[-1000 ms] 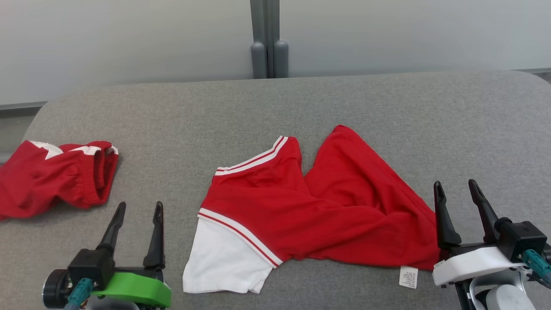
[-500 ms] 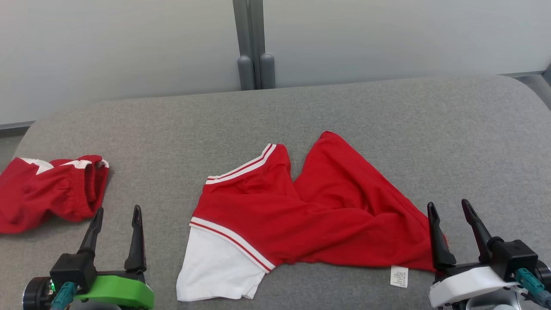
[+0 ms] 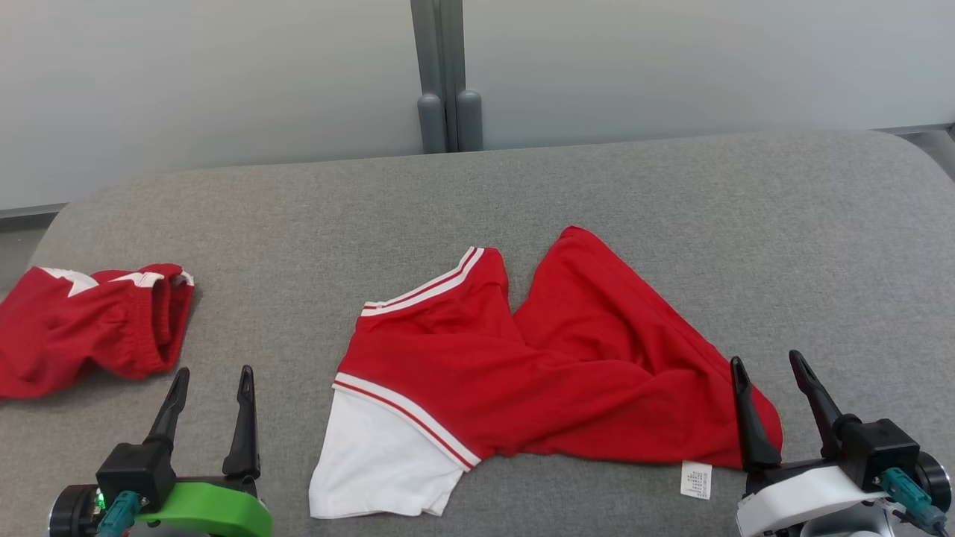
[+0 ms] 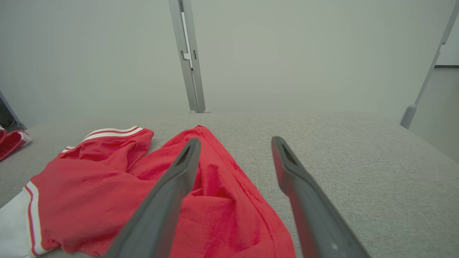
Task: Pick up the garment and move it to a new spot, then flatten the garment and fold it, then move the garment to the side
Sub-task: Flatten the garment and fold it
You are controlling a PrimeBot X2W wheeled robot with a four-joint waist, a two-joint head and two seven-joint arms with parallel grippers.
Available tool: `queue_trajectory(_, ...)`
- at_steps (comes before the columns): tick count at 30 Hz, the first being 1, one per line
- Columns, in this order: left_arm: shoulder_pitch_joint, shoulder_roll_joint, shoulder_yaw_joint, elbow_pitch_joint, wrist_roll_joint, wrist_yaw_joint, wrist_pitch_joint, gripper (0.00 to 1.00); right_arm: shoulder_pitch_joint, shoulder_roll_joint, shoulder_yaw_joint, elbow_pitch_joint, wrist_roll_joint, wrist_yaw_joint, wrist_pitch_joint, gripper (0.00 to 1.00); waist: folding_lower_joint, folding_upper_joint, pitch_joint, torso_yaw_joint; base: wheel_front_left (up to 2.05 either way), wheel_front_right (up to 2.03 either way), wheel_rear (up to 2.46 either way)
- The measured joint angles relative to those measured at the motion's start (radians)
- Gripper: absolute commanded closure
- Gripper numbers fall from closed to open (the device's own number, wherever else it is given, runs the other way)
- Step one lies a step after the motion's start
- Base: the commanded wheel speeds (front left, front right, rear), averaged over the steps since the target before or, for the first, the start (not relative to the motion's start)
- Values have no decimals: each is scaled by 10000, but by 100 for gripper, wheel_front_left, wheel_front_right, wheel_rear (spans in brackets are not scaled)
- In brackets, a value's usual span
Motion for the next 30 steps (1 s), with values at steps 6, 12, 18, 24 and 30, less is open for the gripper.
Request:
queue_trajectory(6, -1, -71, 123, 54, 100, -84, 0, 0, -5, 0, 19, 19, -10, 0, 0, 0, 0, 0, 24, 26, 0, 0, 0)
queue_trajectory(12, 0, -161, 192, 73, 178, -130, 0, 0, -12, 2, 56, 84, -12, 0, 0, 0, 0, 0, 12, 25, 0, 0, 0)
queue_trajectory(18, 0, -211, 251, 113, 236, -173, 0, 0, -30, 0, 77, 150, -12, 0, 0, 0, 0, 0, 3, -1, 0, 0, 0)
queue_trajectory(24, 1, -247, 280, 144, 255, -186, 0, 0, -43, -8, 90, 211, -12, 0, 0, 0, 0, 0, -14, -24, 0, 0, 0)
queue_trajectory(30, 2, -272, 297, 169, 272, -215, 0, 0, -44, -10, 90, 253, -10, 0, 0, 0, 0, 0, -38, -9, 0, 0, 0)
